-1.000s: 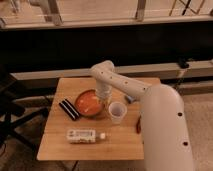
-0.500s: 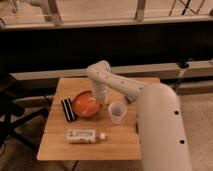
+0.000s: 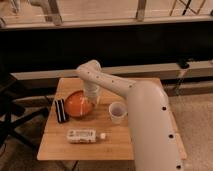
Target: Drag the ceramic bowl in a circle
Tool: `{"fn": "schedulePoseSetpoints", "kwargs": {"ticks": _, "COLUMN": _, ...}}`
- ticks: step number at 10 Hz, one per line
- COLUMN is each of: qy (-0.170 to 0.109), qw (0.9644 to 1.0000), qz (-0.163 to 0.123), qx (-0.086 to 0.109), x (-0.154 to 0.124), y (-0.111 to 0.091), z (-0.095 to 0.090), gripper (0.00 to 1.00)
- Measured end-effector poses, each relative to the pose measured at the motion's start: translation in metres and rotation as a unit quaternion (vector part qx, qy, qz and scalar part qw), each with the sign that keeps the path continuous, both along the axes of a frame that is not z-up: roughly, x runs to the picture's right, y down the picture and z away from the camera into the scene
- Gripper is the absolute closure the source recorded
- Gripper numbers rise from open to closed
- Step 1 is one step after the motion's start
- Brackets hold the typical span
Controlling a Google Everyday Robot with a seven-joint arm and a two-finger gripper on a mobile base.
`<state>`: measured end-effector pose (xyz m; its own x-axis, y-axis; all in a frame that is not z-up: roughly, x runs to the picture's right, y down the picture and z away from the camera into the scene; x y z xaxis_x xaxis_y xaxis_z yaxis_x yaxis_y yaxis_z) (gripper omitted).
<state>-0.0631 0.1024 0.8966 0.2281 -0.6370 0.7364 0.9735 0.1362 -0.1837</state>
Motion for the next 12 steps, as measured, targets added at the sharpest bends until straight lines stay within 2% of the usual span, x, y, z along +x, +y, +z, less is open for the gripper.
{"fn": "schedulePoseSetpoints", "kwargs": {"ticks": 4, "qy": -0.004, "qw": 1.0, "qz": -0.001, "qx": 0.003, "x": -0.023, "y": 0.009, "z": -0.005, "gripper": 1.0}}
{"fn": "schedulePoseSetpoints", "kwargs": {"ticks": 5, "qy": -0.003, "qw": 1.0, "qz": 0.003, "qx": 0.003, "x": -0.023, "y": 0.007, "z": -0.004, "gripper": 1.0}}
{"fn": "schedulePoseSetpoints", "kwargs": {"ticks": 9, "qy": 0.013, "qw": 0.9998, "qz": 0.017, "qx": 0.003, "x": 0.008, "y": -0.012, "z": 0.012, "gripper": 1.0}}
{"fn": "schedulePoseSetpoints", "kwargs": {"ticks": 12, "qy": 0.018, "qw": 0.9995, "qz": 0.026, "qx": 0.002, "x": -0.007, "y": -0.016, "z": 0.013, "gripper": 1.0}}
